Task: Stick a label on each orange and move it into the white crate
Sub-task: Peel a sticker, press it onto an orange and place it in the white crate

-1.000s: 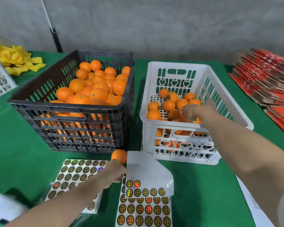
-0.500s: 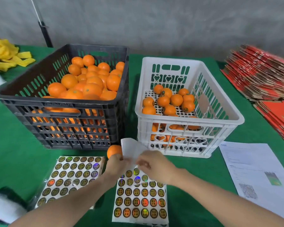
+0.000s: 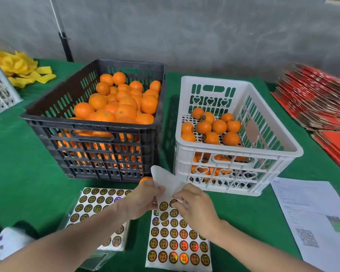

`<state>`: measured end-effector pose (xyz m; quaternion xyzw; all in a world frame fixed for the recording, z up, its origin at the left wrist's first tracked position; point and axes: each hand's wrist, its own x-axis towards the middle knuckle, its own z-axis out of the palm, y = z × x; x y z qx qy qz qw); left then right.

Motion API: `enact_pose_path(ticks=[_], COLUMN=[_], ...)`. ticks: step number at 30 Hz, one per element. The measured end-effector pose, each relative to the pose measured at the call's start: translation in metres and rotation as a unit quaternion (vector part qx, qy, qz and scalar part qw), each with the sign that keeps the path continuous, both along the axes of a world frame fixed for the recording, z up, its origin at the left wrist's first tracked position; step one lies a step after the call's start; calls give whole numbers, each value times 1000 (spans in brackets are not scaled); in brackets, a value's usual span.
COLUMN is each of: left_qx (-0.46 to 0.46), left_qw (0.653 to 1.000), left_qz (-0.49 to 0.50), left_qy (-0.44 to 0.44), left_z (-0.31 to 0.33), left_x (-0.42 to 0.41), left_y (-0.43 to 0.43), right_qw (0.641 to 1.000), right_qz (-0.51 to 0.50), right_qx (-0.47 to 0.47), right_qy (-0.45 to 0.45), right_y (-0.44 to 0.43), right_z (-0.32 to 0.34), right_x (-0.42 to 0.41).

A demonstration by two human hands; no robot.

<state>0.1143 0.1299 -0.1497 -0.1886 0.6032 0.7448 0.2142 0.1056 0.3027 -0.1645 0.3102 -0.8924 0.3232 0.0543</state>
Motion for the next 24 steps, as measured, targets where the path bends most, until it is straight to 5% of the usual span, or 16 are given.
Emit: enact_pose_path(ticks=[10, 17, 19, 22, 24], left_qx=[-12, -122, -270, -514, -553], left_qw=[997, 982, 939, 808, 775], left_qz=[-26, -137, -215, -269, -227], left_qy=[-76, -43, -5, 100, 204], left_z=[0, -30, -35, -17, 18], left_x=[-3, 4, 7, 3, -2], left_y=[-3, -15, -18, -24, -31], right_qw=[994, 957, 950, 941, 939], right_qz=[51, -32, -33, -21, -3], right_qx=[-70, -249, -273, -316, -331], right_qy=[64, -147, -150, -121, -93], right_y=[-8, -15, -20, -28, -34], right_z=[0, 43, 61, 91, 109], right_x=[9, -7, -15, -23, -29])
